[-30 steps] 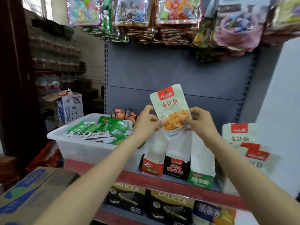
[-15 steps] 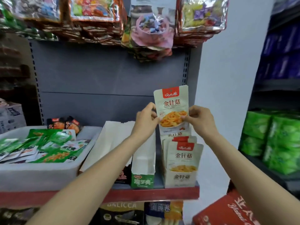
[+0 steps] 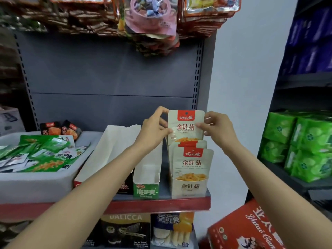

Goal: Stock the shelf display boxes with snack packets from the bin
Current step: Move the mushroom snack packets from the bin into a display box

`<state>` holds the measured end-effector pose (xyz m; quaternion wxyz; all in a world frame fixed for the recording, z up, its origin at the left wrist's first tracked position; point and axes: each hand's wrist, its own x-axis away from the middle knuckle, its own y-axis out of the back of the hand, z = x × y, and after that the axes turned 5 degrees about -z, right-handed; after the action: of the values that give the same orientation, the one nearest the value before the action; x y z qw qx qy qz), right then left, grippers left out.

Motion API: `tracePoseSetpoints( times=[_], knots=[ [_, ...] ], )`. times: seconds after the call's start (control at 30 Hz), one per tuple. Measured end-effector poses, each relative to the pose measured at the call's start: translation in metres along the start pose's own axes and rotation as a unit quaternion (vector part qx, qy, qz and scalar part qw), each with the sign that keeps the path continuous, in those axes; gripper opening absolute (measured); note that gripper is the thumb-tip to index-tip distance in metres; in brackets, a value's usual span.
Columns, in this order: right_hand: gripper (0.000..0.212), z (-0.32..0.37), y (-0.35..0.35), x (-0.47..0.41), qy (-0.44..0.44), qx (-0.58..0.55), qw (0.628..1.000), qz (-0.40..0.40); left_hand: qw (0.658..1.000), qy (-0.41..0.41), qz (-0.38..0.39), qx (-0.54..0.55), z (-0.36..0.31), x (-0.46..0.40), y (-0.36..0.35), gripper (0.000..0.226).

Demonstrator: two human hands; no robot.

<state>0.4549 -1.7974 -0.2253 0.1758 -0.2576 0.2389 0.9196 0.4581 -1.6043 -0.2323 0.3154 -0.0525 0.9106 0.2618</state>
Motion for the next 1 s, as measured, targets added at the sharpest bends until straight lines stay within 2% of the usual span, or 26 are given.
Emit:
tracePoseSetpoints(
  times=[0.1,0.23,0.3,0.4,0.5,0.6,0.7,0.8,1.0],
  knots=[
    [0.009,0.002,-0.002,0.001,0.016,-0.024,0.999,-0.019,1.000,0.010,0.014,-0.015,0.005,-0.001,0.001,0.038],
    [0.006,-0.007,-0.007,0.002,0.004,0.063,0.998,0.021,0.996,0.023,0.073,-0.053,0.012,0.004,-0.003,0.043],
    [0.007,-0.010,-0.007,0.002,-0.003,0.092,0.995,0.028,0.995,0.019,0.077,-0.056,0.014,0.006,-0.006,0.040],
    [0.011,-0.005,-0.007,0.002,0.016,0.145,0.989,0.019,0.997,0.002,0.054,-0.056,0.012,0.005,-0.005,0.028],
    [0.027,0.005,-0.010,0.008,0.085,0.183,0.979,-0.019,0.998,-0.018,-0.009,-0.057,0.008,0.004,0.002,0.023],
    [0.025,0.023,-0.019,0.018,0.153,0.192,0.969,-0.029,0.996,-0.030,-0.060,-0.051,0.008,0.009,0.019,0.019],
    [0.020,0.047,-0.043,0.029,0.193,0.158,0.968,0.022,0.995,-0.030,-0.076,-0.063,0.018,0.021,0.044,0.012],
    [0.021,0.069,-0.083,0.042,0.195,0.126,0.969,0.086,0.991,-0.009,-0.090,-0.097,0.039,0.038,0.077,0.008],
    [0.033,0.103,-0.184,0.063,0.164,0.070,0.964,0.196,0.970,0.096,-0.134,-0.176,0.108,0.059,0.170,0.014]
  ],
)
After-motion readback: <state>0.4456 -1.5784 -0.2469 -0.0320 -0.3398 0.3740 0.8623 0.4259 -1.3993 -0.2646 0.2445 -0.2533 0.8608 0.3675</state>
